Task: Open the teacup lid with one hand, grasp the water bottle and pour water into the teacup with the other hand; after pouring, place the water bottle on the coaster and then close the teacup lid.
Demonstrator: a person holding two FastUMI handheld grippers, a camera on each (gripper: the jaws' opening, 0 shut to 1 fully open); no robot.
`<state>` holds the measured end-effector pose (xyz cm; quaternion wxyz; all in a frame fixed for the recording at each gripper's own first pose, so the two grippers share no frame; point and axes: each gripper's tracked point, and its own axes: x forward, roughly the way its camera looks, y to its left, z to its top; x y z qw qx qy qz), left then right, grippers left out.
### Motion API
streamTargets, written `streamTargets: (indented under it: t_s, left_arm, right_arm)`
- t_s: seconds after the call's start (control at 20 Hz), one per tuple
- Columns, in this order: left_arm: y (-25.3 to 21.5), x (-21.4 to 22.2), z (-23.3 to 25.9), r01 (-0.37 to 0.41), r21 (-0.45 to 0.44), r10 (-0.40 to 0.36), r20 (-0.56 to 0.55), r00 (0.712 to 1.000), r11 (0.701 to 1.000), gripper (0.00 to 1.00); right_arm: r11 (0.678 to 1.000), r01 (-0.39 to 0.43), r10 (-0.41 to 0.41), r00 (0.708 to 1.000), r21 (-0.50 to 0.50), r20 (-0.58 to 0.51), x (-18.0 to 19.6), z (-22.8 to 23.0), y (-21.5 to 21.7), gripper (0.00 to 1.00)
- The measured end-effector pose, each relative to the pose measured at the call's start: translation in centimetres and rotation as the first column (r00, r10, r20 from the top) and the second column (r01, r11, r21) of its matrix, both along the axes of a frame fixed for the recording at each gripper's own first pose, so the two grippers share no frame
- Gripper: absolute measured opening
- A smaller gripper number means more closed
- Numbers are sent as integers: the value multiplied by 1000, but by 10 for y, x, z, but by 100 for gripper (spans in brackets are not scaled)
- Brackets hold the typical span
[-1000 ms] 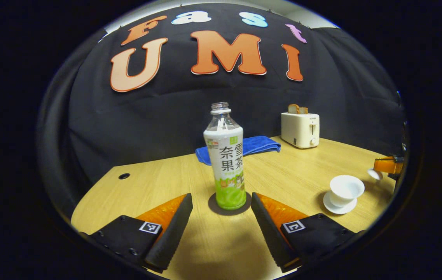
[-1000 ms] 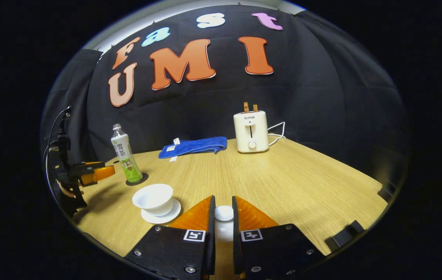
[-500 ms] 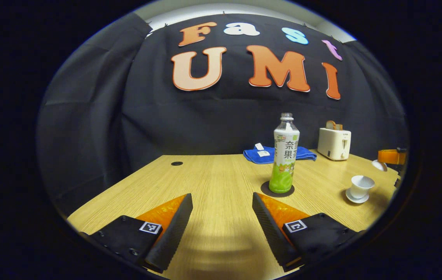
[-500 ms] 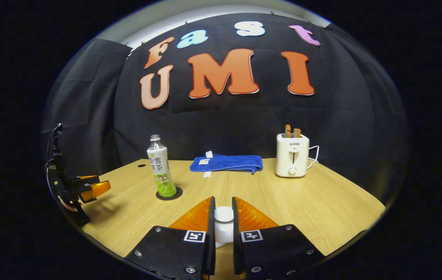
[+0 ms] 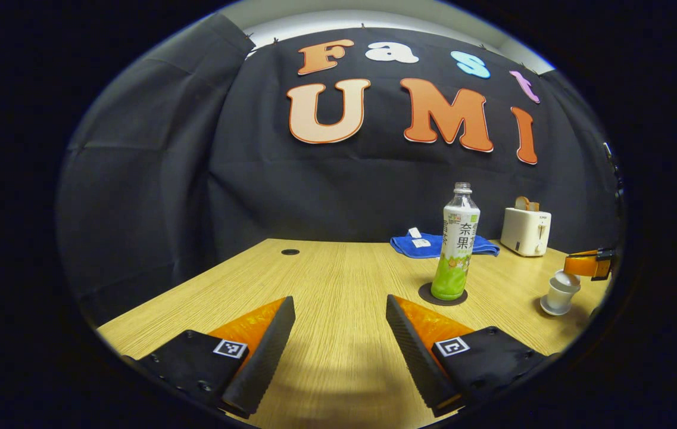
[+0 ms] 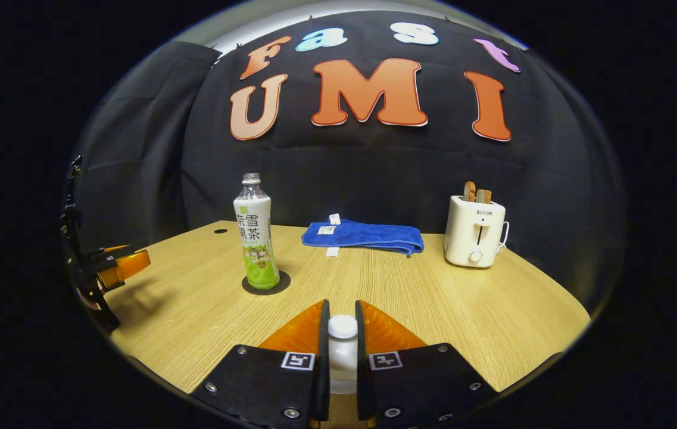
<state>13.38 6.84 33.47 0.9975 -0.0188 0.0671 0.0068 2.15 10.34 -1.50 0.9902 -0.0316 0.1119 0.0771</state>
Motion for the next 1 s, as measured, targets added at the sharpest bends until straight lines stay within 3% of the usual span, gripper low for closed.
streamTargets:
  t_s: [0.25,0.5,0.6,0.7,0.75,0.85,1.0]
  left_arm:
    - [1,1,1,-14,14,14,8,1000,1000,99]
    - [5,-1,2,-31,16,31,16,999,999,98]
    - [6,-1,2,-36,19,35,14,999,999,99]
    - [3,0,0,-34,35,33,11,999,999,99]
    - [2,0,0,-32,47,31,9,999,998,99]
    - [2,-1,1,-30,57,29,10,1000,998,99]
    - [3,0,1,-33,38,33,11,999,999,99]
  right_arm:
    - [1000,8,-8,1000,-17,-22,3,-12,-1,19]
    - [999,17,-17,1000,-28,-22,-1,-14,-3,26]
    - [1000,21,-21,1000,-13,-2,-10,-5,-7,45]
    - [999,30,-30,999,16,14,-19,2,-15,70]
    - [999,41,-41,999,33,22,-23,6,-23,88]
    - [997,62,-65,997,52,47,-33,14,-41,98]
    - [991,133,-134,985,13,106,-44,20,-85,98]
